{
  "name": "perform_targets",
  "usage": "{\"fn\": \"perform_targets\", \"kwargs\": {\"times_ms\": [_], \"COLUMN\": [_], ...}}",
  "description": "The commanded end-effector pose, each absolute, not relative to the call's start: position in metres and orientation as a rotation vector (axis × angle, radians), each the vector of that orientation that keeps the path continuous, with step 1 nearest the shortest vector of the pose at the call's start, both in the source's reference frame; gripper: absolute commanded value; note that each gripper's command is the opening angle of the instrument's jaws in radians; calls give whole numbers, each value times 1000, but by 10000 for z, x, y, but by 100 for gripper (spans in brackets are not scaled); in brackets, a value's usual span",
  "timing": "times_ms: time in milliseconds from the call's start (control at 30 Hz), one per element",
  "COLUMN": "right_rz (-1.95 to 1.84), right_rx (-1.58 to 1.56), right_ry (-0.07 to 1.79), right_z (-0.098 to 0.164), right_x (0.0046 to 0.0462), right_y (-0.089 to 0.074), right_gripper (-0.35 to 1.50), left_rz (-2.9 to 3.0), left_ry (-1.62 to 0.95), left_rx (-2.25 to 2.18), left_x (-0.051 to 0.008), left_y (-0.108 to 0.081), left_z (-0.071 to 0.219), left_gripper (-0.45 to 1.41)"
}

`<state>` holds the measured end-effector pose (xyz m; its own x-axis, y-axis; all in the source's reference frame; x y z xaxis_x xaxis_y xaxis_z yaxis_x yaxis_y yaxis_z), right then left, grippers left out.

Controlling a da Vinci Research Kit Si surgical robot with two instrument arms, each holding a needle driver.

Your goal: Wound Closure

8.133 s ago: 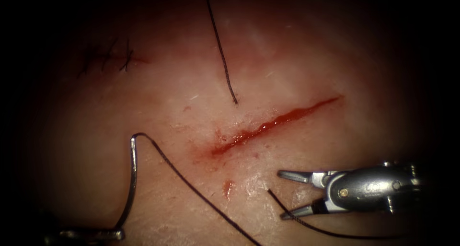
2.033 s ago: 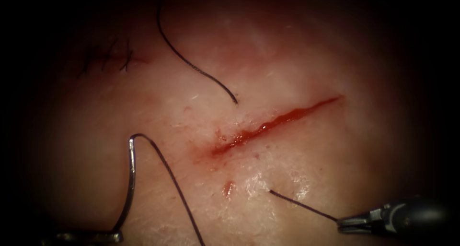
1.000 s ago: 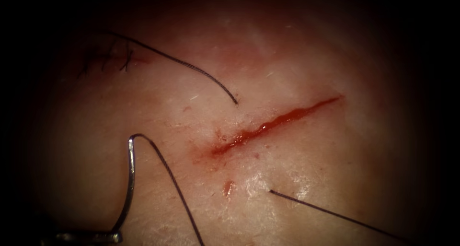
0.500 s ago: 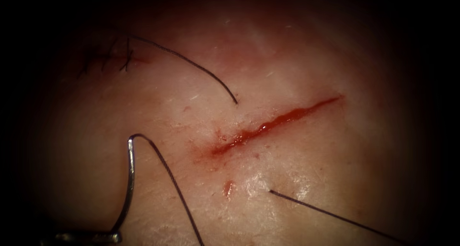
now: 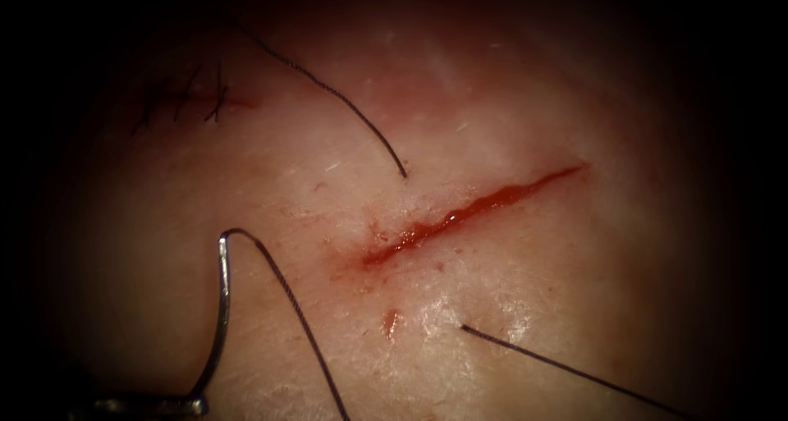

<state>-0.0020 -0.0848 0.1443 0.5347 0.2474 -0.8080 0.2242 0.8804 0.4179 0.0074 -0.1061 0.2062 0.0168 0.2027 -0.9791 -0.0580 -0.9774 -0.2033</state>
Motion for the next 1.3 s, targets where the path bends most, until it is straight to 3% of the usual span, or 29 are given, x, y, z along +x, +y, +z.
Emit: {"fn": "perform_targets", "kwargs": {"times_ms": [33, 67, 100, 133, 167, 567, 733, 900, 1300], "right_rz": [22, 40, 64, 116, 139, -99, -88, 30, 101], "right_rx": [517, 492, 459, 414, 397, 447, 444, 322, 179], "right_ry": [1021, 1017, 1019, 1024, 1020, 736, 742, 973, 1098], "right_z": [1445, 1444, 1443, 1442, 1437, 1395, 1386, 1403, 1457], "right_x": [-8, -5, -2, 4, 6, -22, -12, 52, 155], "right_y": [-858, -856, -854, -842, -824, -654, -596, -559, -634], "right_gripper": [-35, 0, 51, 133, 142, 133, 128, 128, 123], "left_rz": [2071, 2071, 2071, 2071, 2070, 2073, 2074, 2074, 2074], "left_ry": [-157, -157, -157, -158, -158, -153, -154, -152, -152], "left_rx": [-2098, -2098, -2098, -2098, -2098, -2102, -2102, -2101, -2101], "left_x": [66, 66, 66, 66, 67, 67, 69, 68, 68], "left_y": [-1071, -1071, -1071, -1071, -1070, -1069, -1070, -1070, -1070], "left_z": [2067, 2067, 2067, 2067, 2067, 2068, 2068, 2067, 2067], "left_gripper": [-45, -45, -45, -45, -45, -45, -45, -45, -45]}}
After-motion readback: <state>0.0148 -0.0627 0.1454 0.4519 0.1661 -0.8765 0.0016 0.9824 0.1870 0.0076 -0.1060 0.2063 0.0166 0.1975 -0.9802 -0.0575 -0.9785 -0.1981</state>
